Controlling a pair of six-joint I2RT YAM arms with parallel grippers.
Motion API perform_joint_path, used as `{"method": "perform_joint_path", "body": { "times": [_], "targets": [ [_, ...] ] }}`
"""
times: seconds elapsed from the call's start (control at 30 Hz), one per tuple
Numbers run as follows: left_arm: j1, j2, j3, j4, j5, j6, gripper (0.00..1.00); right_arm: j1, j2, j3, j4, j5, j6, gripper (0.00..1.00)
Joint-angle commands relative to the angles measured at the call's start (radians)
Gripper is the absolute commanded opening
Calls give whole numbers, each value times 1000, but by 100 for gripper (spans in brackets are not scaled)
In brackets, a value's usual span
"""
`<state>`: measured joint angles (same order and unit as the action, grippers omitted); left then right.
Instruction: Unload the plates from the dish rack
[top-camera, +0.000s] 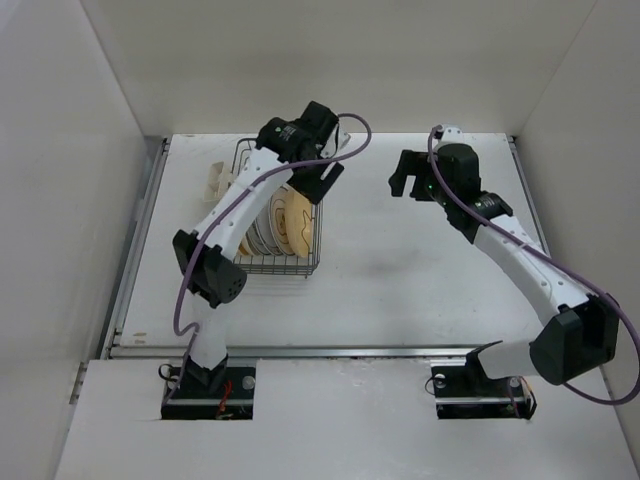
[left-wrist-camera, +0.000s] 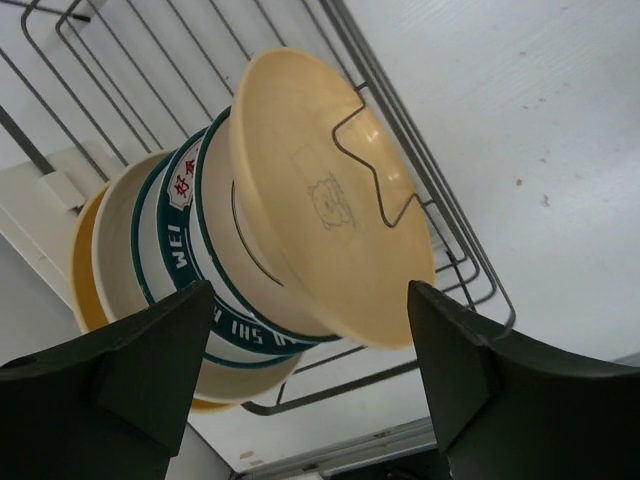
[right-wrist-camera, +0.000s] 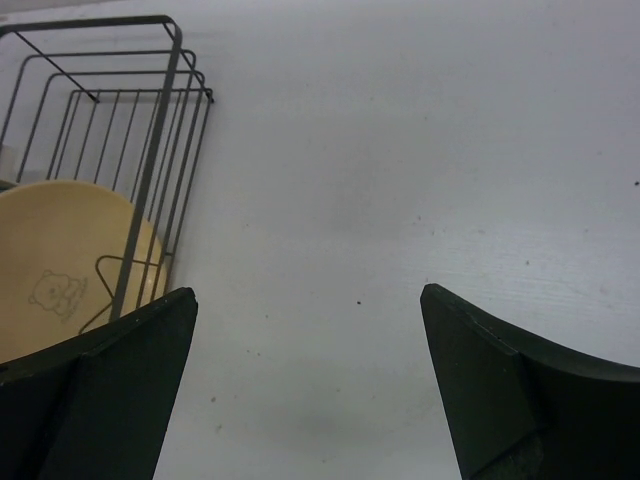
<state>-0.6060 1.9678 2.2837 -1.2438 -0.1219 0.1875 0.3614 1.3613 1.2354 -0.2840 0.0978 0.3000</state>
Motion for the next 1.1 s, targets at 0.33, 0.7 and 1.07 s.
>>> {"method": "perform_joint_path", "body": {
  "times": [0.33,0.7,1.07],
  "targets": [
    [-18,129,-29,-34,-388,-128,35,-2,-100,-128,54,20,50,99],
    [-18,132,83,-96,-421,-151,0,-2,-111,-119,54,20,50,98],
    [-138,-64,-119,755,-1073,395,0,-2,-102,-79,45,-59,59,98]
  ]
}}
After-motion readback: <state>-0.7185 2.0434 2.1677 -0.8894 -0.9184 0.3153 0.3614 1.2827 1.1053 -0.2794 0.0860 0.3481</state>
